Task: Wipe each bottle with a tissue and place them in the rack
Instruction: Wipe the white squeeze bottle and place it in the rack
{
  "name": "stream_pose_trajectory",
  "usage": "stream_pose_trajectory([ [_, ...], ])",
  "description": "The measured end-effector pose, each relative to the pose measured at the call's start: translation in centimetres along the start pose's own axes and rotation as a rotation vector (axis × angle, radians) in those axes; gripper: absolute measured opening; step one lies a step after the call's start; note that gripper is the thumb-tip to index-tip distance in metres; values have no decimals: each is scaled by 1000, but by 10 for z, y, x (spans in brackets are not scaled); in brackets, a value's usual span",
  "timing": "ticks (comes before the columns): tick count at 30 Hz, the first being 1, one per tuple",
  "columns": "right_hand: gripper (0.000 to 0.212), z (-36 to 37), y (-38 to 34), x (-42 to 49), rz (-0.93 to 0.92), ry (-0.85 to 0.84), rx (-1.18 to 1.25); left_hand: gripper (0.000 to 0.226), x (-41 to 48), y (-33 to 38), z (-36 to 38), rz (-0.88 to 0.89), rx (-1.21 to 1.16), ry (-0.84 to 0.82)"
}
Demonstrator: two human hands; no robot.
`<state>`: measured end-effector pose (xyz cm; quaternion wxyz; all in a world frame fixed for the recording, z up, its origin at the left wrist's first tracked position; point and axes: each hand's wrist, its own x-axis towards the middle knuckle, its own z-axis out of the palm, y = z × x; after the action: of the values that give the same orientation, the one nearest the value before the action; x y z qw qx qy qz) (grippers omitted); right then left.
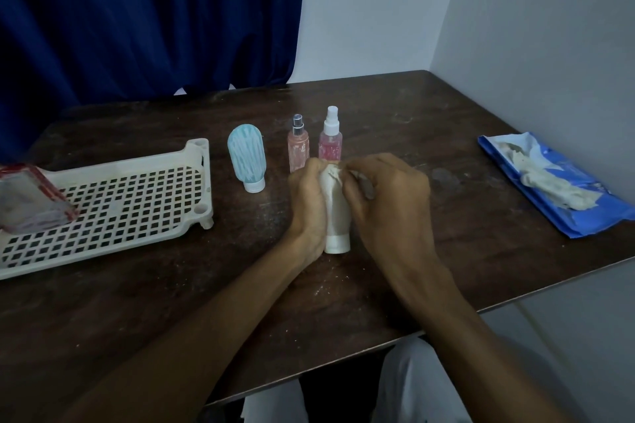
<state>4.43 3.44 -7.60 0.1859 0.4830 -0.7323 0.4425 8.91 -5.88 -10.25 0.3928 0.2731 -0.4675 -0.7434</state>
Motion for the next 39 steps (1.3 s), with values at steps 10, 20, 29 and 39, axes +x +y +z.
stream_pose_trajectory([
  [10,11,-10,2,-17,-22,-70,18,42,-1,1,3,-7,38,-82],
  [20,7,0,-10,-16,-61,-107,-1,46,3,0,-1,-13,12,-46],
  [29,12,-21,8,-15,7,-17,-12,48,2,0,-2,-45,-21,-89],
  [39,13,-4,13,2,-54,-76,22,35,2,0,-2,-46,-5,-17],
])
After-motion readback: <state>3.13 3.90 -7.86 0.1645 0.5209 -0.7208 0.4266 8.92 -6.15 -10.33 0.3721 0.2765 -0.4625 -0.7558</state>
